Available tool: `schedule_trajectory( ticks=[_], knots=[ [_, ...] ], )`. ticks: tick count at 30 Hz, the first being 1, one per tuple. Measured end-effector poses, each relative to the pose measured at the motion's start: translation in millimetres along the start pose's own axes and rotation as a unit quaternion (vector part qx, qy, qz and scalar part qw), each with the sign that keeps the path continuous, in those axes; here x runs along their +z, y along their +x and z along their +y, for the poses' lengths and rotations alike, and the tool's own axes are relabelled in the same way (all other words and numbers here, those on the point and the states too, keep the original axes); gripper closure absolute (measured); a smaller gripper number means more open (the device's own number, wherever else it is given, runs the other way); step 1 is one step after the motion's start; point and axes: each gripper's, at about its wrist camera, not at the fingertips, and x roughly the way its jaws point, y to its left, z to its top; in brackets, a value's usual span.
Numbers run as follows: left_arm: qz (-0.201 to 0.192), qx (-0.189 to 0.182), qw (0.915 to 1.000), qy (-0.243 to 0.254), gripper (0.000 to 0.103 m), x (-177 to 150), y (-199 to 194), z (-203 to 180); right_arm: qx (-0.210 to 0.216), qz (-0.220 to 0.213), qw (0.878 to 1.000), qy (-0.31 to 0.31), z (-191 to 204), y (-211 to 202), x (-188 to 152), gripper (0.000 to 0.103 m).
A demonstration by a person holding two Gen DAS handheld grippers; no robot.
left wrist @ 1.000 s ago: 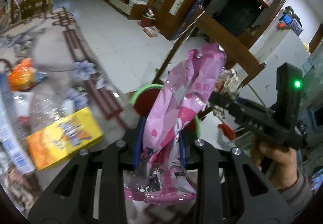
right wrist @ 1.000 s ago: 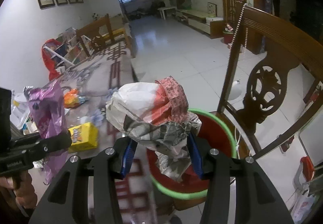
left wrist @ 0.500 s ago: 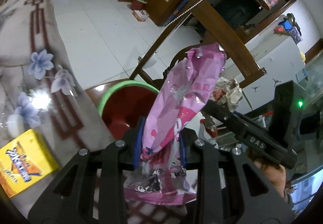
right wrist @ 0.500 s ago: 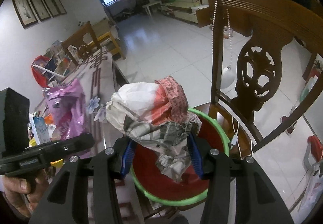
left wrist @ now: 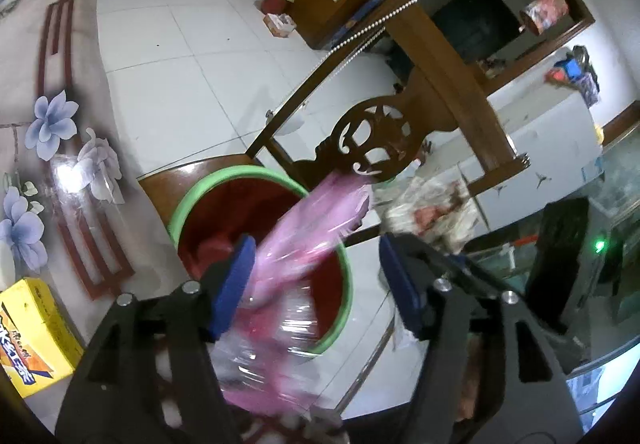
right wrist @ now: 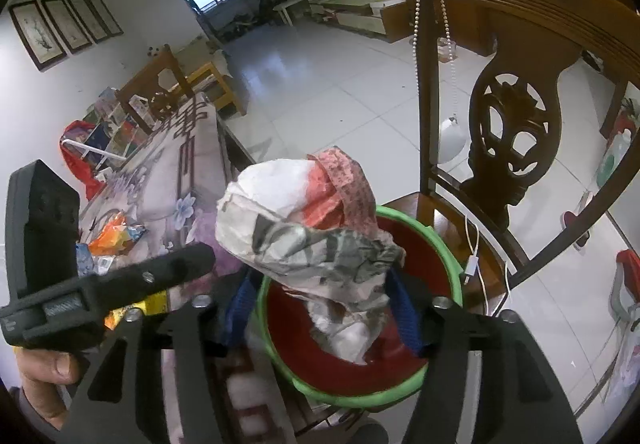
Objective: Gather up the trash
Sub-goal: 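Carry both items to the red bin and open both tools to drop them, then move both tools back over the table toward the Pocky box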
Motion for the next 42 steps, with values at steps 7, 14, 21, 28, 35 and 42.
schedule_trajectory(
  ticks=[7,14,21,28,35,42],
  knots=[
    [-0.018,0.015,0.9996,-0.016,0.016,-1,-13,14,-0.016,-0.007,1.0,-0.012,5,-2,0,0.014],
    [-0.039,0.042,0.9981,-0.021,0.006,-6,-40,25,-0.022,-0.012,0.999,-0.031,19,-1,2,0.007],
    [-0.06,0.071,0.9957,0.003,0.006,-26,-80,27,-0.011,-0.022,0.998,-0.051,47,-3,4,0.007],
    [-0.09,0.115,0.9892,0.01,0.006,-55,-143,50,0.04,-0.01,0.995,-0.086,110,4,-15,0.007],
    [-0.127,0.162,0.9784,-0.022,0.006,-97,-218,91,0.067,-0.011,0.985,-0.159,177,4,-31,0.007],
    [-0.148,0.211,0.9654,-0.043,0.006,-134,-272,128,0.1,-0.004,0.975,-0.196,227,6,-46,0.007]
  ],
)
